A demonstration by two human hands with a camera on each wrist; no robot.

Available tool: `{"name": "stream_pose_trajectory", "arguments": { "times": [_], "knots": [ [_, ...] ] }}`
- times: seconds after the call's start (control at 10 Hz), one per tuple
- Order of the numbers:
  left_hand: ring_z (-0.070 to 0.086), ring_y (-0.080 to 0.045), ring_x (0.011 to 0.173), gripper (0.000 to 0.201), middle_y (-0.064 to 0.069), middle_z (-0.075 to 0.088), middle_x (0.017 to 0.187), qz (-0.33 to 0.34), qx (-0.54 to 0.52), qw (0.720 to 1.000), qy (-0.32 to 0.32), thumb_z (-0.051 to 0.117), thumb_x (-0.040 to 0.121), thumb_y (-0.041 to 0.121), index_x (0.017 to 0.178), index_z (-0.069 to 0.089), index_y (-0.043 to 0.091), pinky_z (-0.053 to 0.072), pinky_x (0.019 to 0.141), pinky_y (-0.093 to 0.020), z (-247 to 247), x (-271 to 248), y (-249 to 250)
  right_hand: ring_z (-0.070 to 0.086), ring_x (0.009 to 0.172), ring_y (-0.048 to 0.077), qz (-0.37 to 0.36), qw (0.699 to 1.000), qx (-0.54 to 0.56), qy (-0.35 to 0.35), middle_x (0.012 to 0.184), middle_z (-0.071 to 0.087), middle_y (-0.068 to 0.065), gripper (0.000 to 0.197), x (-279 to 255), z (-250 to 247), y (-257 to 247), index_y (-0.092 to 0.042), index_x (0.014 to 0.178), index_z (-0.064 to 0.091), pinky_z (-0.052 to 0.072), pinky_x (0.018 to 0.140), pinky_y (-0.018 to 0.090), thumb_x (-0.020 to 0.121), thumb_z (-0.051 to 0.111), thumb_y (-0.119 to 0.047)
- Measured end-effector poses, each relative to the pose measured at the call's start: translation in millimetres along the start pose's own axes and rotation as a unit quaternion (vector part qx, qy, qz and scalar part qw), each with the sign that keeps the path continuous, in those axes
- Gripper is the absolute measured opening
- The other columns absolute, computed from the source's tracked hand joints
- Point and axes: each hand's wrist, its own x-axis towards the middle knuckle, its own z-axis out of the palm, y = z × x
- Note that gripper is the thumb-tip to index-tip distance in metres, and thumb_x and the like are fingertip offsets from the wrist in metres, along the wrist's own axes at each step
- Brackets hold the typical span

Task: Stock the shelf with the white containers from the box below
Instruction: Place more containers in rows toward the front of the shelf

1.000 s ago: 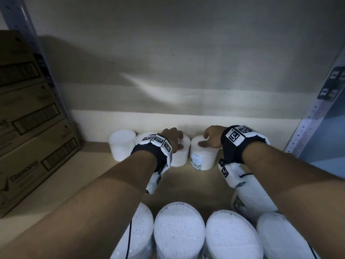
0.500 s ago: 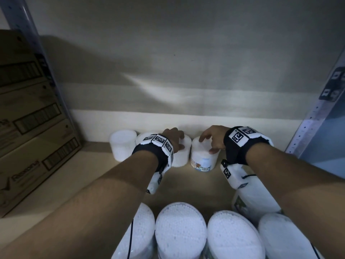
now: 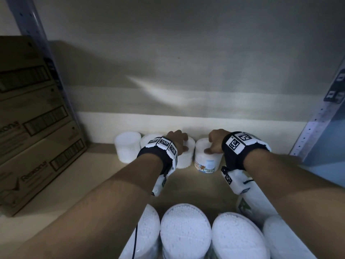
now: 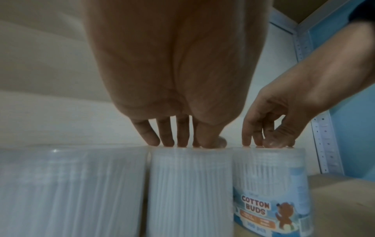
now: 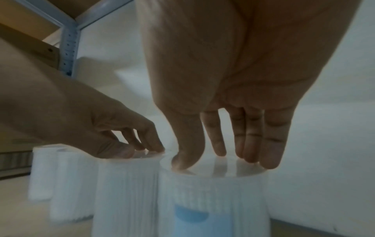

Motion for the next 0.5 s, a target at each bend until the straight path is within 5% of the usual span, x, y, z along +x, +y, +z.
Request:
{"name": "stream_pose_trajectory", "arguments": {
  "times": [0.3, 0.5],
  "knots": [
    [0.039, -0.029, 0.131, 0.045, -0.007, 0.042, 0.138, -0.003, 0.002, 1.0, 0.007, 0.051, 0.096, 0.033, 0.137, 0.042, 0.019, 0.037, 0.106, -0.044, 1.1, -0.9, 0.7, 0.051, 0.126, 0.024, -0.041, 0.999, -0.008, -0.008, 0.136, 0.054, 0.007, 0.055, -7.6, -4.3, 2.9, -0.016, 0.134, 0.052, 0.042, 0.101, 0.029, 0.081, 0.07, -0.013],
    [0.039, -0.03, 0.13, 0.045, -0.007, 0.042, 0.138, -0.004, 0.007, 1.0, 0.007, 0.052, 0.095, 0.033, 0.137, 0.043, 0.02, 0.036, 0.106, -0.045, 1.7, -0.6, 0.8, 0.054, 0.123, 0.023, -0.072, 0.997, -0.014, -0.009, 0.134, 0.057, 0.006, 0.058, -10.9, -8.9, 3.3, -0.019, 0.133, 0.055, 0.042, 0.091, 0.023, 0.08, 0.062, 0.003]
  ]
}}
